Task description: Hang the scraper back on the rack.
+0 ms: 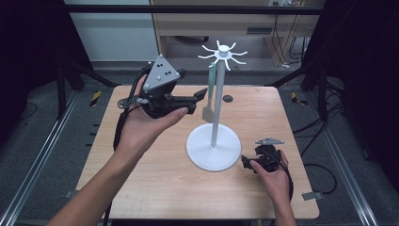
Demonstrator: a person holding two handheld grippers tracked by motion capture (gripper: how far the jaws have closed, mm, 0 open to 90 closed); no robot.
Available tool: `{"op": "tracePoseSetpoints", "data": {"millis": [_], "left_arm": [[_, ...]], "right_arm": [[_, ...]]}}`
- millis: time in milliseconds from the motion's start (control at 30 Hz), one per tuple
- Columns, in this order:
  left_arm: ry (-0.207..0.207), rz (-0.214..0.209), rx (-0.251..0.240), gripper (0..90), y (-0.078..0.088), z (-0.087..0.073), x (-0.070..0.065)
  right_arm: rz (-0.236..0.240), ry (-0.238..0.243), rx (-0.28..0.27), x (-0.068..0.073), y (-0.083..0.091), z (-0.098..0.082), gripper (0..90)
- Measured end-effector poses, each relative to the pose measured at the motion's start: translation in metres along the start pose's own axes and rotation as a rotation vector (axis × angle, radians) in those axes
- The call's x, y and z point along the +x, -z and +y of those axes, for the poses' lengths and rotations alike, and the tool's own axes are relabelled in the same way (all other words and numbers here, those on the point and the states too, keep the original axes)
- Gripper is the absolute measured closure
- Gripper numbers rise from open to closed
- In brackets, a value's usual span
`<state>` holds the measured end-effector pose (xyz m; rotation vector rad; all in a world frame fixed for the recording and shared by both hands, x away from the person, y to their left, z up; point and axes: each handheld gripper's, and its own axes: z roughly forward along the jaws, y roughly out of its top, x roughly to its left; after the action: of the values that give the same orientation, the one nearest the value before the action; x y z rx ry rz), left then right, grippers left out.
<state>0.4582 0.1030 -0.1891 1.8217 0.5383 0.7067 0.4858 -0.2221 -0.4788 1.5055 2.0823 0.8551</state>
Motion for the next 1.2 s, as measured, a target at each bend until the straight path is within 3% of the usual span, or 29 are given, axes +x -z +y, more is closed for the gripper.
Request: {"op": "tracePoseSetpoints", "data": {"millis": [167, 333, 467, 900, 1033, 1200], "left_arm": [[0.022, -0.017, 0.008, 16.4, 0.005, -0.009, -0.002], [0.032, -0.032, 0.018, 14.3, 0.011, -0.028, -0.004], [0.049, -0.050, 0.030, 12.7, 0.014, -0.051, -0.005], [0.052, -0.069, 0.119, 7.0, 0.018, -0.127, 0.003], [0.042, -0.040, 0.142, 6.2, 0.017, -0.148, 0.005], [0.078, -0.026, 0.154, 5.2, 0.016, -0.176, 0.013]], "right_arm": [[-0.003, 0.001, 0.000, -0.001, 0.000, -0.001, 7.3], [-0.007, -0.003, -0.003, -0.001, 0.001, -0.001, 7.3], [-0.016, -0.012, -0.009, -0.001, 0.002, -0.001, 7.3], [-0.031, -0.013, -0.004, -0.002, 0.003, -0.004, 7.1], [-0.039, -0.017, -0.006, -0.003, 0.003, -0.004, 5.3], [-0.049, -0.023, -0.019, -0.004, 0.005, -0.004, 5.2]]}}
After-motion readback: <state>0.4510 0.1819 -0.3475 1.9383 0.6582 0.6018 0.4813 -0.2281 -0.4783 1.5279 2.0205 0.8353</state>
